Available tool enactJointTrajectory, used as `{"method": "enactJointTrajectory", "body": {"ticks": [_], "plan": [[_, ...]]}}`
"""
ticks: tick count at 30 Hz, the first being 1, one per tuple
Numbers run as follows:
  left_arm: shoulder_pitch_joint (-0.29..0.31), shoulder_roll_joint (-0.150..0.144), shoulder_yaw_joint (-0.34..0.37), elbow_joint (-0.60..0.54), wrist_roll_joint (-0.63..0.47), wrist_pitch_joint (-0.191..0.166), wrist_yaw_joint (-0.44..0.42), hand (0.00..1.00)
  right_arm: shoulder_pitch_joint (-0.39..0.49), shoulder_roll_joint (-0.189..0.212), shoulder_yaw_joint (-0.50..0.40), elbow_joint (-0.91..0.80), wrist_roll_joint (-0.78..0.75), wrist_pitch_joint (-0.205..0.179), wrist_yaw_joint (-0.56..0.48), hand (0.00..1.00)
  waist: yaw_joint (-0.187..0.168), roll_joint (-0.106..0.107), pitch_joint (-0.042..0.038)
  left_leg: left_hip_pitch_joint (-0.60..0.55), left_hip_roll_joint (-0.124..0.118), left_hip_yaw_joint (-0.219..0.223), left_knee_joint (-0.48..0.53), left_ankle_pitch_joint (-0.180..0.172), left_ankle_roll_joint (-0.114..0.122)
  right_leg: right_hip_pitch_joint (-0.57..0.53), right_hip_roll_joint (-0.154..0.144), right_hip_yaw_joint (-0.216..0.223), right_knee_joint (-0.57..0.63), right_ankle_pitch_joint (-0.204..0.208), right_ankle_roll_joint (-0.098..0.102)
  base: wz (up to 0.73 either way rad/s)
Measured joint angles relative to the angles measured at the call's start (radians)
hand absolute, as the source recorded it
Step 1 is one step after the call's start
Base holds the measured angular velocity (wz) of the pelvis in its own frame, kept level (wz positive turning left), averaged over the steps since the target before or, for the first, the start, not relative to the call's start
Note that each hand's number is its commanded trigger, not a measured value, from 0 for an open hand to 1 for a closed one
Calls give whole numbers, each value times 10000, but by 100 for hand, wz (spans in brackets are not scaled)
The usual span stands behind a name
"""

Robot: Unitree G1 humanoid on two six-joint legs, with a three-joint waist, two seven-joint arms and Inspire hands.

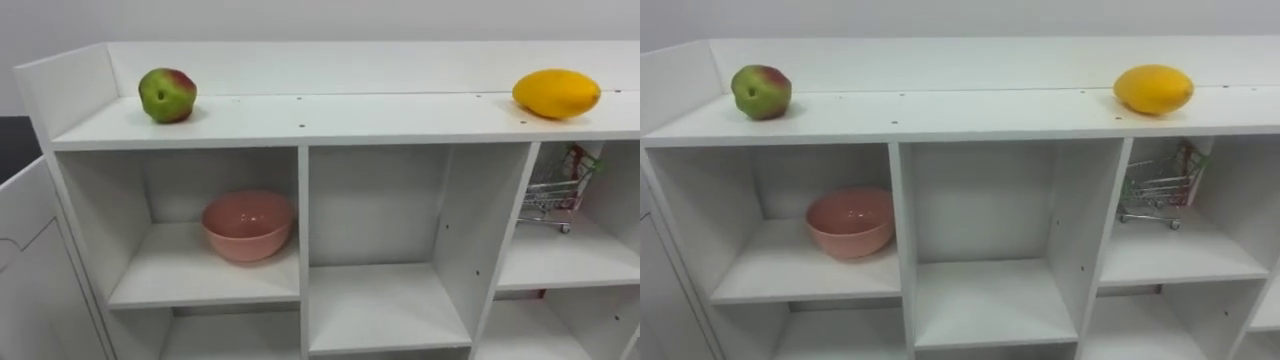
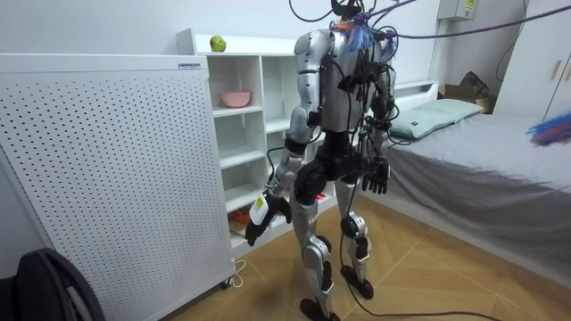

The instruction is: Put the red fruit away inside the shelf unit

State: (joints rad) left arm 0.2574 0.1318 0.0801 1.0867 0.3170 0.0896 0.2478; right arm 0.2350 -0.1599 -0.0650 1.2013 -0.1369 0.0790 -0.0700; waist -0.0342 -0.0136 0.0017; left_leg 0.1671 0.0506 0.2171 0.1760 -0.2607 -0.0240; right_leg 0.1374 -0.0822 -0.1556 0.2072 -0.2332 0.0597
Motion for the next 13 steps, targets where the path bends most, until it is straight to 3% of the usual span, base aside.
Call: {"method": "enactJointTrajectory", "body": {"ticks": [13], "plan": [[56,-35,4,158,18,251,-651,0,-162,44,24,22,-113,102,473,0,68,-50,12,181,3,-3,69,8,-13,198,22,38,-38,7,3,0]]}}
